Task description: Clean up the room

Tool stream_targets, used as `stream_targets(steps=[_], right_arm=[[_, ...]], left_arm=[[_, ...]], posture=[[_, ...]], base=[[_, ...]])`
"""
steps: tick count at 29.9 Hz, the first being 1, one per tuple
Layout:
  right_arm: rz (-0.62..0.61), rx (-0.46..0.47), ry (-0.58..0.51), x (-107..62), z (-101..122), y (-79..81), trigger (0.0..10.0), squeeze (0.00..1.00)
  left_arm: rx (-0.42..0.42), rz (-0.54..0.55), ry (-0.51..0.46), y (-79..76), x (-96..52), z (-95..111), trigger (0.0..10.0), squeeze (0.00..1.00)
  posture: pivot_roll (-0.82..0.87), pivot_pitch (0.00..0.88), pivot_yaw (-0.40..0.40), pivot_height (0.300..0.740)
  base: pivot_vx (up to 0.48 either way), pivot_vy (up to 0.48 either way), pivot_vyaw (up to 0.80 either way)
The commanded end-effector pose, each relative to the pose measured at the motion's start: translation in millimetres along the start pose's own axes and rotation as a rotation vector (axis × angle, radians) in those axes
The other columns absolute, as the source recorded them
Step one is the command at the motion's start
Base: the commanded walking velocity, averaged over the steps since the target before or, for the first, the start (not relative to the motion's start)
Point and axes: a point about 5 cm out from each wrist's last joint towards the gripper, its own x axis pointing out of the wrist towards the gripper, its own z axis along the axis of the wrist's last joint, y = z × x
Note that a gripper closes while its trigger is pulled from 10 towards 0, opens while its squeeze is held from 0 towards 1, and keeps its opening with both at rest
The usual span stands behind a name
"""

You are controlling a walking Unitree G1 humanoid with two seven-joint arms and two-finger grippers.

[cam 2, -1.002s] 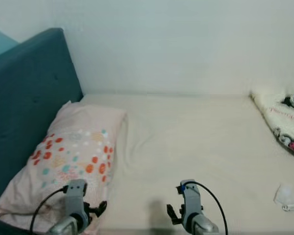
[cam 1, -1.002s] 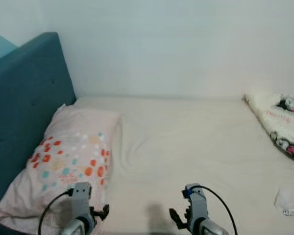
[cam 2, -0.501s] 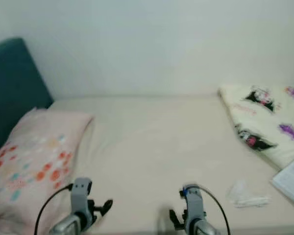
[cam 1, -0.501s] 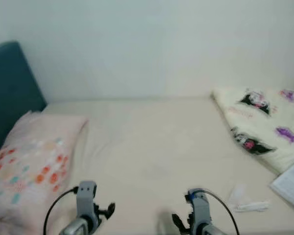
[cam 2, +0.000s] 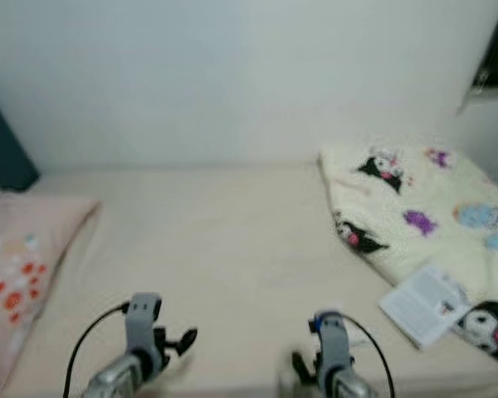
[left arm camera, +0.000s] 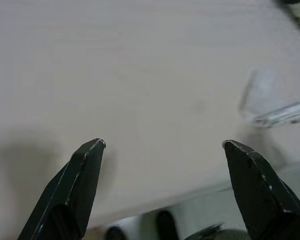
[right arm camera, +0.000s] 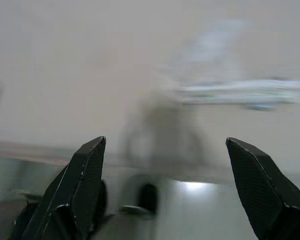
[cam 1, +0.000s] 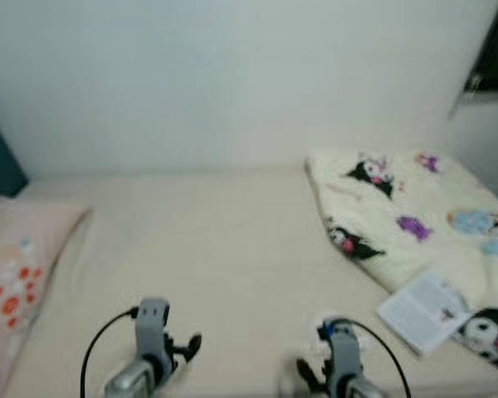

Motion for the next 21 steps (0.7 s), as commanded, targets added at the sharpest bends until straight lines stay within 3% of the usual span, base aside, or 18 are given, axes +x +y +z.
stream_targets(steps=[1, 14, 21], right_arm=[[0.018, -0.007, 0.007, 1.2, -1, 5.4, 10.0, 0.00], [0.004, -0.001, 0.002, 1.9, 3, 2.8, 10.0, 0.00], [-0.004, 0.019, 0.022, 3.1, 3, 4.1, 10.0, 0.00]], left_arm=[[0.002, 0.012, 0.023, 4.3, -3.4, -6, 10.0, 0.00], [-0.028, -0.013, -0.043, -0.5, 0.9, 6, 10.0, 0.00], [-0.020, -0.027, -0.071, -3.1, 3.3, 13, 10.0, 0.00]], posture=[[-0.09, 0.000, -0.028, 0.740], [-0.09, 0.000, -0.028, 0.740], [-0.09, 0.000, -0.027, 0.730]], base=[[0.000, -0.480, 0.00], [0.000, -0.458, 0.00], [0.000, 0.000, 0.00]])
